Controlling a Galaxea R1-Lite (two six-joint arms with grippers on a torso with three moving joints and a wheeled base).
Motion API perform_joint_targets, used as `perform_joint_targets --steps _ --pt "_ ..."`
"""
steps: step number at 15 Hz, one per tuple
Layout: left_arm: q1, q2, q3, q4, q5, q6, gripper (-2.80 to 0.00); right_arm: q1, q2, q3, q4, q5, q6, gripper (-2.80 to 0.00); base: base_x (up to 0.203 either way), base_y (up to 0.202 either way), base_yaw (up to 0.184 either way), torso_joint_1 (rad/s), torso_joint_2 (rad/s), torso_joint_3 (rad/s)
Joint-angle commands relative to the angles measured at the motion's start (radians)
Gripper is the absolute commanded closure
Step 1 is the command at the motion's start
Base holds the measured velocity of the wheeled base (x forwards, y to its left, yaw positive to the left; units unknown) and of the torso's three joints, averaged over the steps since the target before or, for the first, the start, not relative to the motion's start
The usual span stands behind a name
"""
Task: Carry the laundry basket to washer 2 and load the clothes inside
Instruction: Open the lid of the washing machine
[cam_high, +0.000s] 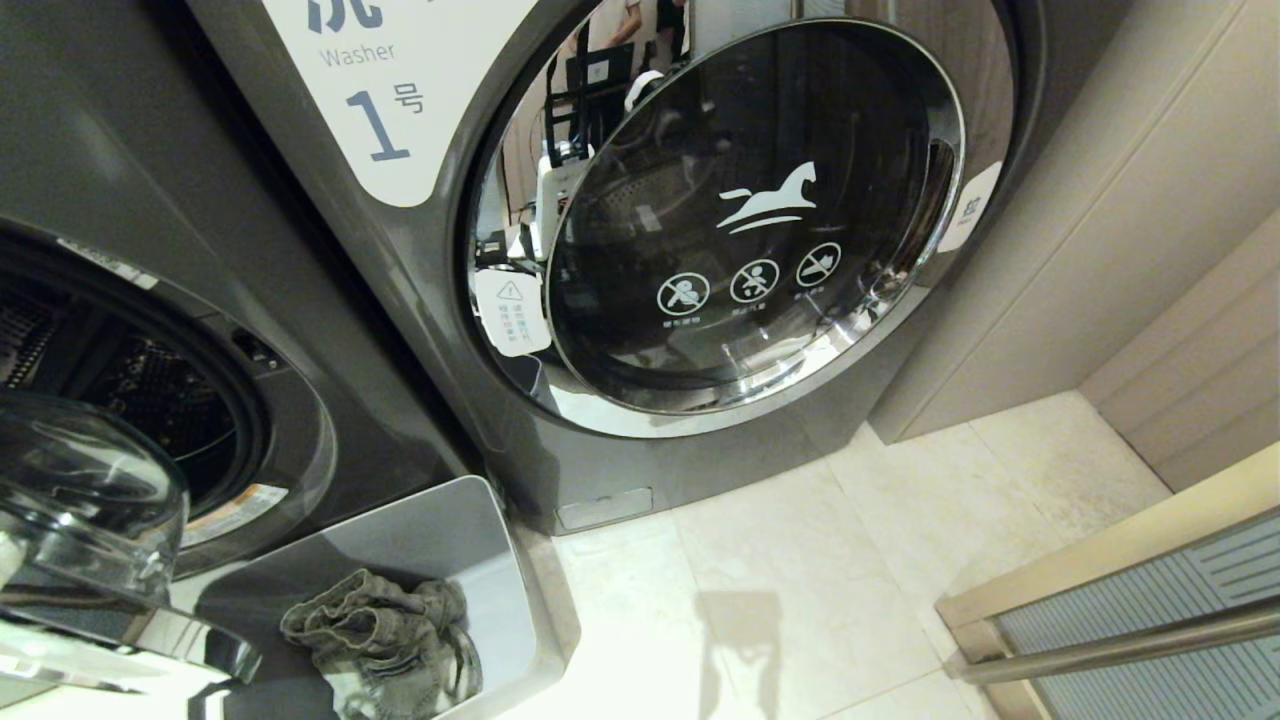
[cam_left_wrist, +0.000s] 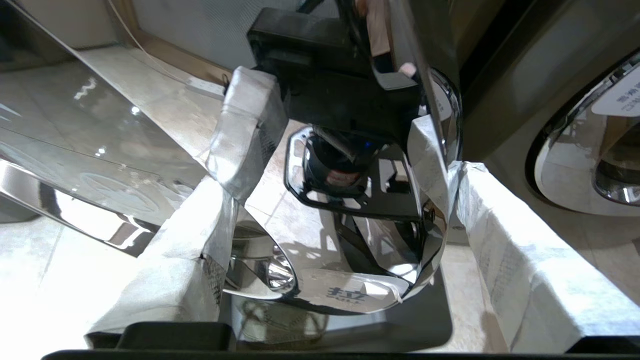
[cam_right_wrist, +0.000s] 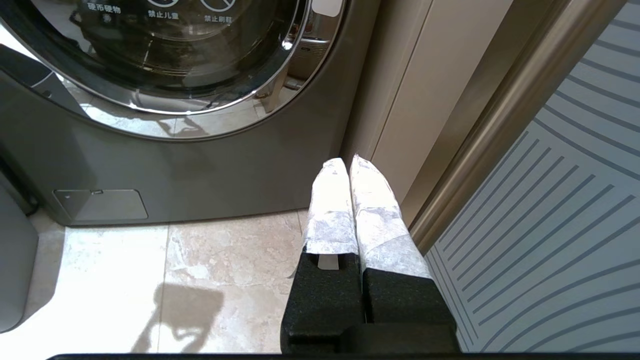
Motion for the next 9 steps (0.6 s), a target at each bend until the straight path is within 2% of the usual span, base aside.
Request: perform_joint_targets --steps 1,3,5,7,9 --pt "0.009 -0.071 -0.023 -0.014 -0.002 0.001 -2.80 0.000 0.000 0.040 -0.002 0.001 -0.001 0.00 0.000 0.000 0.000 0.000 0.00 0.000" --pt "0.016 -0.112 -0.039 -0.012 -0.001 0.016 -2.80 0.000 0.000 0.040 -0.002 0.001 -0.001 0.00 0.000 0.000 0.000 0.000 0.00 0.000" --pt "0.070 -0.156 -0.063 0.011 0.009 0.031 -2.80 0.000 0.000 0.040 -0.002 0.001 -0.001 0.00 0.000 0.000 0.000 0.000 0.00 0.000" --pt "0.103 -0.199 -0.100 0.047 0.044 0.032 -2.80 0.000 0.000 0.040 -0.002 0.001 -0.001 0.00 0.000 0.000 0.000 0.000 0.00 0.000" --pt "0.105 -0.233 -0.118 0.065 0.086 0.034 -2.80 0.000 0.000 0.040 -0.002 0.001 -0.001 0.00 0.000 0.000 0.000 0.000 0.00 0.000"
